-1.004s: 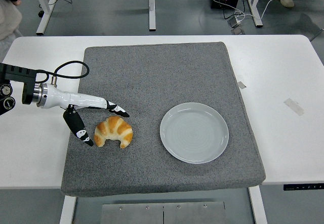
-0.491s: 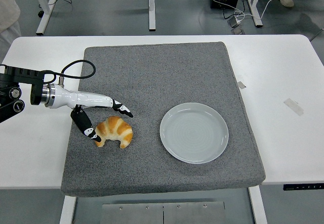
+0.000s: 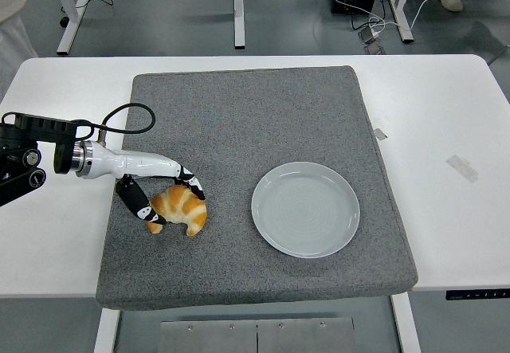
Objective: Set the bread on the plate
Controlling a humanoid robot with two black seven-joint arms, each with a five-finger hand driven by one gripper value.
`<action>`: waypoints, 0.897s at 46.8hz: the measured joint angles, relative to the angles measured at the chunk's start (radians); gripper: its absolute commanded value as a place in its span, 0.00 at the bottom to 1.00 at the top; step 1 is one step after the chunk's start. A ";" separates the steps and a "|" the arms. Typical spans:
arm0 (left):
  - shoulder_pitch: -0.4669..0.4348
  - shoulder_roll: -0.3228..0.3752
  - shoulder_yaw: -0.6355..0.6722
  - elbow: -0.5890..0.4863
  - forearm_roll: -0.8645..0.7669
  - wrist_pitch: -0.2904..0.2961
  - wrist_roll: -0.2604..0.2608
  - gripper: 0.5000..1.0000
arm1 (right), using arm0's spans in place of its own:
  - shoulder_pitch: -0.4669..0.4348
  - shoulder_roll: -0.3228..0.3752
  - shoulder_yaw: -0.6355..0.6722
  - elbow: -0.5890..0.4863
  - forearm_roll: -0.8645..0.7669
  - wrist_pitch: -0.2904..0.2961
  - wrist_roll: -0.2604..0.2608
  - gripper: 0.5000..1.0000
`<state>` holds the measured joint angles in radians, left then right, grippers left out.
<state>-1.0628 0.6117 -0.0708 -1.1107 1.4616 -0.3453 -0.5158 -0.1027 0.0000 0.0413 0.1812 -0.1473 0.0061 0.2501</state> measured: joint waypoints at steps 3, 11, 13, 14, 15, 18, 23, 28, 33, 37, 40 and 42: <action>-0.002 -0.008 0.000 0.006 0.006 0.009 -0.001 0.33 | 0.000 0.000 0.000 0.001 0.000 0.000 0.000 1.00; -0.019 -0.016 0.000 0.020 0.010 0.026 -0.003 0.17 | 0.000 0.000 0.000 0.002 0.000 0.000 0.001 1.00; -0.025 -0.016 0.000 0.022 0.009 0.027 -0.004 0.15 | 0.000 0.000 0.000 0.002 0.000 0.000 0.001 1.00; -0.028 -0.016 0.000 0.023 0.008 0.028 -0.004 0.15 | 0.000 0.000 0.000 0.002 0.000 0.000 0.001 1.00; -0.030 -0.016 0.000 0.023 0.007 0.028 -0.004 0.14 | 0.000 0.000 0.000 0.002 0.000 0.000 0.001 1.00; -0.035 -0.017 0.000 0.024 -0.001 0.028 -0.004 0.13 | 0.000 0.000 0.000 0.002 0.000 0.000 0.001 1.00; -0.044 -0.020 -0.005 0.024 -0.009 0.028 -0.007 0.13 | 0.000 0.000 0.000 0.003 0.000 0.000 0.001 1.00; -0.051 -0.019 -0.013 0.023 -0.036 0.028 -0.007 0.13 | 0.000 0.000 -0.001 0.003 0.000 0.000 0.001 1.00; -0.074 -0.019 -0.014 0.023 -0.092 0.027 -0.007 0.13 | 0.000 0.000 -0.001 0.003 0.000 0.000 0.001 1.00; -0.102 -0.019 -0.014 0.023 -0.133 0.027 -0.007 0.13 | 0.000 0.000 -0.001 0.003 0.000 0.000 0.000 1.00; -0.124 -0.021 -0.013 0.023 -0.153 0.027 -0.007 0.13 | 0.000 0.000 -0.001 0.003 0.000 0.000 0.000 1.00; -0.137 -0.026 -0.012 0.023 -0.160 0.025 -0.007 0.13 | 0.000 0.000 -0.001 0.003 0.000 0.000 0.000 1.00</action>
<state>-1.2002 0.5856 -0.0823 -1.0877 1.3013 -0.3200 -0.5232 -0.1027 0.0000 0.0398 0.1841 -0.1472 0.0061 0.2503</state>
